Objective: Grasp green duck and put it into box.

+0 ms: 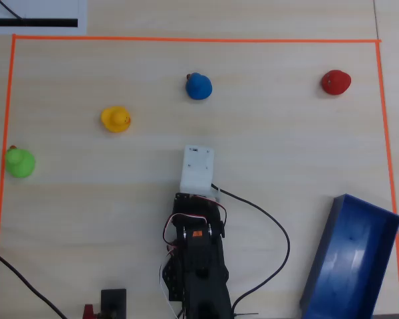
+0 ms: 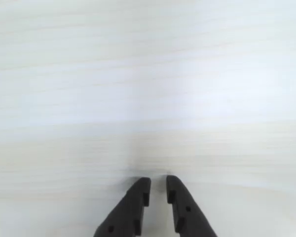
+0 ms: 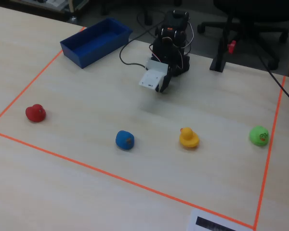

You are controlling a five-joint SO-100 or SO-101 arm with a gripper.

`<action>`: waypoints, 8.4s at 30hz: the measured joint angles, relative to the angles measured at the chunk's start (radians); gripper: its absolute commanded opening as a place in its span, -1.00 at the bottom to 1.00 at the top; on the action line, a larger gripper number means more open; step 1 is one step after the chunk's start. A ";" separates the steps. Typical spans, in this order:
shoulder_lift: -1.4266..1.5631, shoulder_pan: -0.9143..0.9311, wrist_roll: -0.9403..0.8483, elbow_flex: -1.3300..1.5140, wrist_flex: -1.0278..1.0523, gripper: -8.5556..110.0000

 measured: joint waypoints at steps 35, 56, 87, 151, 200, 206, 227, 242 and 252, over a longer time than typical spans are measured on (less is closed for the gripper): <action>-0.974 -0.726 0.115 -0.960 -0.425 -0.40; -1.628 -0.930 0.302 -1.252 -0.914 -0.32; -2.177 -0.882 0.408 -1.539 -0.979 -0.31; -1.694 -0.127 0.522 -2.010 -0.109 -0.85; -1.284 1.666 0.043 -1.193 -0.230 -0.86; -1.368 1.661 0.043 -1.193 -0.334 -0.86; -1.531 1.664 -0.061 -1.060 -0.612 -0.86; -1.531 1.666 -0.124 -1.035 -0.643 -0.32; -1.503 1.635 -0.127 -1.035 -0.650 -0.72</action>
